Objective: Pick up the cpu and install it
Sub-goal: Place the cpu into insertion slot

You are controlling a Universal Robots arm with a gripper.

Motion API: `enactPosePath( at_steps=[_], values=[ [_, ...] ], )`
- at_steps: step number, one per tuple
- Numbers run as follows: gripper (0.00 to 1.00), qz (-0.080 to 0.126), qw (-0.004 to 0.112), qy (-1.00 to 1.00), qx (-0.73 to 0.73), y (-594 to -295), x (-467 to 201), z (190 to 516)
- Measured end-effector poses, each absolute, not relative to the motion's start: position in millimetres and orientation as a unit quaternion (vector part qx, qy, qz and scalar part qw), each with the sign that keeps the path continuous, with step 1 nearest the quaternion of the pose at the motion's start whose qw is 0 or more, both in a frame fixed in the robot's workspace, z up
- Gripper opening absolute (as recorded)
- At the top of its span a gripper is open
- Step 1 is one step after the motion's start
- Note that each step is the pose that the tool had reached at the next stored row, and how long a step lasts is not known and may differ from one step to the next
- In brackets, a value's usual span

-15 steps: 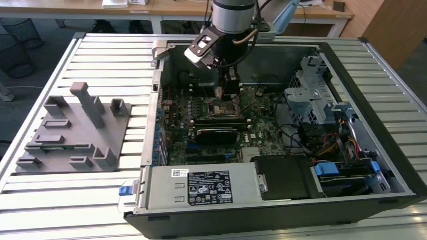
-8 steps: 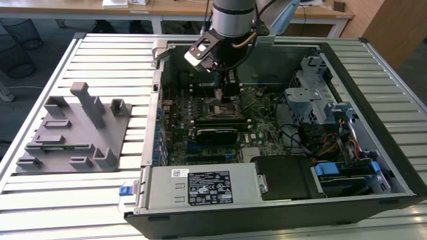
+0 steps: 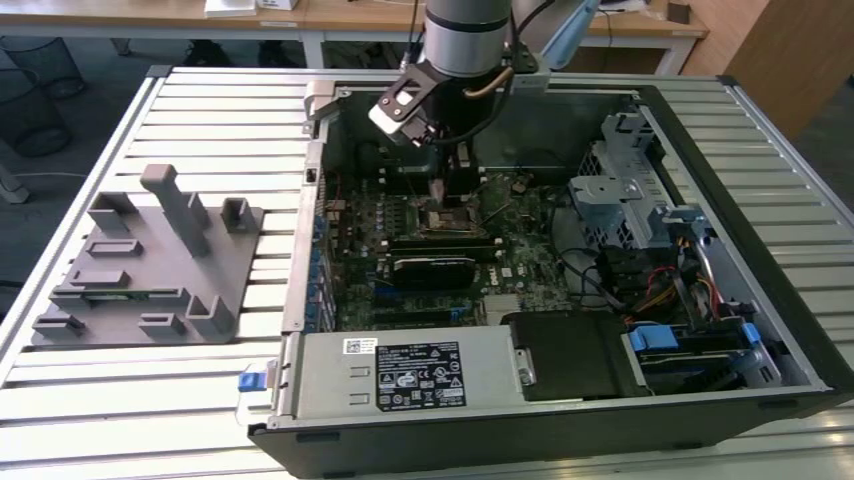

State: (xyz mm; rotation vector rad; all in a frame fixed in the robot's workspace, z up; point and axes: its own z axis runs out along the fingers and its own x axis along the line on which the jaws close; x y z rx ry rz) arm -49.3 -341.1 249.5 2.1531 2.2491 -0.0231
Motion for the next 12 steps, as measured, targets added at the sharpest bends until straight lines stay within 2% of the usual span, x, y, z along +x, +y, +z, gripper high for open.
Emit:
enactPosePath(
  at_steps=[12],
  values=[
    [0.53,-0.008,0.014,0.717,0.697,-341.1,-49.3,240.8]
  ],
)
